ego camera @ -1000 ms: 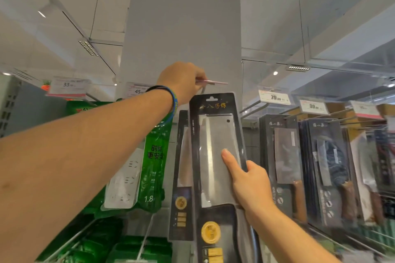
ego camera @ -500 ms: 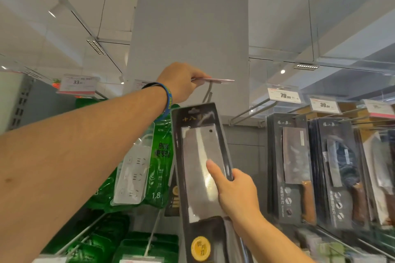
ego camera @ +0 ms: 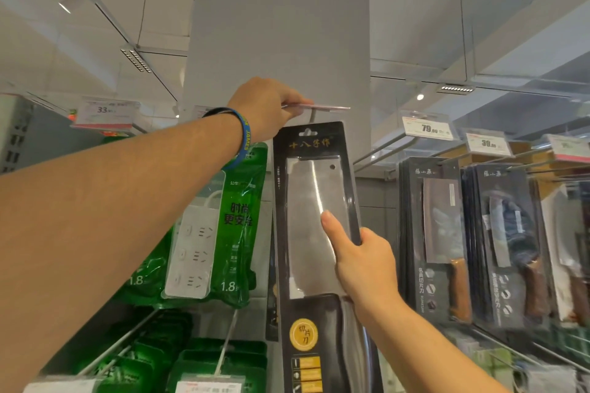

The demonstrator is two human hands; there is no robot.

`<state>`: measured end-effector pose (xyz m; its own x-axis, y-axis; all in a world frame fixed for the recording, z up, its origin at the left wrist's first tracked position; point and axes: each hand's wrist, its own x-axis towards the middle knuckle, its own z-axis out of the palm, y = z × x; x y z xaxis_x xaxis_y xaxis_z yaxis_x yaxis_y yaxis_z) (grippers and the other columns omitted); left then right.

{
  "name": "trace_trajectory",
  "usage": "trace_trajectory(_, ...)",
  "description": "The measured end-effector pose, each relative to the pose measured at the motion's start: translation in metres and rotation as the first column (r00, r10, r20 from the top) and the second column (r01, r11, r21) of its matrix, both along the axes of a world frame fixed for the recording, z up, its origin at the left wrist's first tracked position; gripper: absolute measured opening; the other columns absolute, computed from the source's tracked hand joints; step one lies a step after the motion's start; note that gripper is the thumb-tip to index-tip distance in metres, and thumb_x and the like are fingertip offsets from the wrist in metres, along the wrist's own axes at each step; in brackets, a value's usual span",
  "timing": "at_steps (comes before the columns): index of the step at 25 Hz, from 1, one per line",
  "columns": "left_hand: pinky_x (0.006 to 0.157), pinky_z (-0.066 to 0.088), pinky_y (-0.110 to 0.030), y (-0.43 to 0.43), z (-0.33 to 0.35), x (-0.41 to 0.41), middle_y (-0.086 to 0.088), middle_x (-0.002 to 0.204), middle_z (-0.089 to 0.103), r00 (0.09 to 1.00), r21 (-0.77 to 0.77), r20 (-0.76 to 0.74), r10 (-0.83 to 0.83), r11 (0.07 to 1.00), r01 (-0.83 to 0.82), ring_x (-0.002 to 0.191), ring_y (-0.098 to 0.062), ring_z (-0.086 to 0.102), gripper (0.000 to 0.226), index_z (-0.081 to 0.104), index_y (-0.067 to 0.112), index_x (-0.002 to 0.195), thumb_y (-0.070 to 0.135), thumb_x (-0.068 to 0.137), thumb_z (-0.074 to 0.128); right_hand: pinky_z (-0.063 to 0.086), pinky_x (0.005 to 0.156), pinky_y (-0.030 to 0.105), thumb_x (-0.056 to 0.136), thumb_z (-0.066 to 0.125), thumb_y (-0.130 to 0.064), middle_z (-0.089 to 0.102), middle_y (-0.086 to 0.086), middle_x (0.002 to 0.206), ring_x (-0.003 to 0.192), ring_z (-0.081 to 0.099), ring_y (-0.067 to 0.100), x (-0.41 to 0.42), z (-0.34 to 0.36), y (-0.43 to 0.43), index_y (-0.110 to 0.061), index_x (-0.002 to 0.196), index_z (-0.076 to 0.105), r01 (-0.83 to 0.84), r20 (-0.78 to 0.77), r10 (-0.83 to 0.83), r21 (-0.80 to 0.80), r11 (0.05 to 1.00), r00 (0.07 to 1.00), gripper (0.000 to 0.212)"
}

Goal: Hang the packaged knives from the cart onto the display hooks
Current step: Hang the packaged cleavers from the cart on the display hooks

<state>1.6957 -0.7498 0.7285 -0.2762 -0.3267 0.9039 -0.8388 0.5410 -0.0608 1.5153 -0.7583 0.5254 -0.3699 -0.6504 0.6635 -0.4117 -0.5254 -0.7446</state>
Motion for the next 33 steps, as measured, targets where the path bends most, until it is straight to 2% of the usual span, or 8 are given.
trace_trajectory(5, 0.071, 0.045, -0.023, -0.003, -0.001, 0.0, 0.002, 0.122, 0.068, 1.0, 0.002, -0.013, -0.013, 1.0, 0.013, 0.08, -0.01, 0.057, 0.028, 0.065, 0.037, 0.126, 0.035, 0.1, 0.053, 0.053, 0.097, 0.046, 0.061, 0.059, -0.092, 0.067, 0.007, 0.119, 0.11, 0.064, 0.026, -0.007, -0.005, -0.006, 0.0, 0.115, 0.06, -0.122, 0.1, 0.119, 0.03, 0.992, 0.988, 0.107)
trace_trajectory(11, 0.061, 0.036, -0.018, -0.003, 0.001, -0.003, 0.004, 0.119, 0.068, 1.0, -0.007, -0.019, -0.001, 1.0, 0.001, 0.067, -0.006, 0.049, 0.027, 0.066, 0.037, 0.125, 0.033, 0.1, 0.054, 0.045, 0.074, 0.03, 0.064, 0.061, -0.087, 0.063, -0.002, 0.093, 0.082, 0.06, 0.016, -0.011, -0.003, -0.001, -0.009, 0.085, 0.049, -0.096, 0.132, 0.094, 0.01, 0.995, 0.987, 0.082)
trace_trajectory(17, 0.067, 0.038, -0.021, -0.001, 0.002, 0.0, 0.004, 0.114, 0.07, 1.0, -0.005, -0.027, 0.0, 1.0, 0.0, 0.073, -0.007, 0.05, 0.026, 0.067, 0.039, 0.122, 0.035, 0.099, 0.057, 0.05, 0.105, 0.05, 0.069, 0.061, -0.087, 0.063, 0.014, 0.136, 0.124, 0.061, 0.031, 0.007, -0.004, -0.008, -0.005, 0.129, 0.061, -0.149, 0.038, 0.147, 0.083, 0.985, 0.988, 0.101)
trace_trajectory(23, 0.053, 0.032, -0.016, -0.001, 0.001, -0.003, 0.005, 0.117, 0.069, 0.999, 0.001, -0.027, 0.038, 0.999, -0.038, 0.058, -0.001, 0.043, 0.026, 0.067, 0.039, 0.122, 0.036, 0.099, 0.057, 0.036, 0.052, 0.021, 0.075, 0.064, -0.08, 0.04, -0.011, 0.05, 0.045, 0.042, 0.009, 0.007, -0.002, -0.002, -0.027, 0.065, 0.044, -0.067, -0.032, 0.067, 0.019, 0.998, 0.997, 0.058)
trace_trajectory(25, 0.054, 0.033, -0.017, -0.002, 0.0, -0.002, 0.005, 0.122, 0.068, 0.999, 0.002, -0.029, 0.031, 1.0, -0.031, 0.059, -0.001, 0.043, 0.026, 0.067, 0.04, 0.122, 0.036, 0.099, 0.057, 0.04, 0.058, 0.027, 0.073, 0.063, -0.082, 0.029, -0.023, 0.066, 0.063, 0.022, 0.004, -0.002, -0.001, -0.005, -0.021, 0.066, 0.05, -0.069, -0.039, 0.068, -0.014, 0.998, 0.997, 0.063)
trace_trajectory(26, 0.055, 0.032, -0.017, -0.002, 0.0, -0.002, 0.005, 0.123, 0.068, 0.999, 0.0, -0.027, 0.025, 1.0, -0.025, 0.06, -0.001, 0.043, 0.026, 0.067, 0.04, 0.122, 0.036, 0.099, 0.057, 0.041, 0.092, 0.03, 0.073, 0.062, -0.082, 0.03, -0.025, 0.085, 0.086, 0.021, 0.003, -0.006, -0.002, -0.005, -0.01, 0.115, 0.052, -0.057, -0.008, 0.057, -0.024, 0.998, 0.998, 0.084)
trace_trajectory(30, 0.051, 0.029, -0.014, -0.003, -0.002, -0.003, 0.006, 0.123, 0.068, 1.0, -0.028, -0.019, 0.025, 0.999, -0.025, 0.053, -0.002, 0.041, 0.026, 0.067, 0.04, 0.121, 0.034, 0.099, 0.057, 0.039, 0.05, 0.013, 0.072, 0.064, -0.078, 0.056, -0.017, 0.054, 0.05, 0.05, -0.002, -0.02, -0.008, -0.01, -0.014, 0.067, 0.051, -0.014, 0.134, 0.024, -0.079, 0.997, 0.991, 0.066)
trace_trajectory(33, 0.05, 0.031, -0.016, -0.003, -0.002, -0.003, 0.005, 0.124, 0.067, 0.999, -0.037, -0.023, 0.028, 0.999, -0.029, 0.053, -0.004, 0.044, 0.026, 0.067, 0.04, 0.122, 0.036, 0.098, 0.057, 0.042, 0.058, 0.015, 0.069, 0.061, -0.084, 0.063, -0.008, 0.071, 0.06, 0.054, -0.001, -0.022, -0.008, -0.012, -0.011, 0.074, 0.054, -0.04, 0.104, 0.045, -0.058, 0.998, 0.994, 0.073)
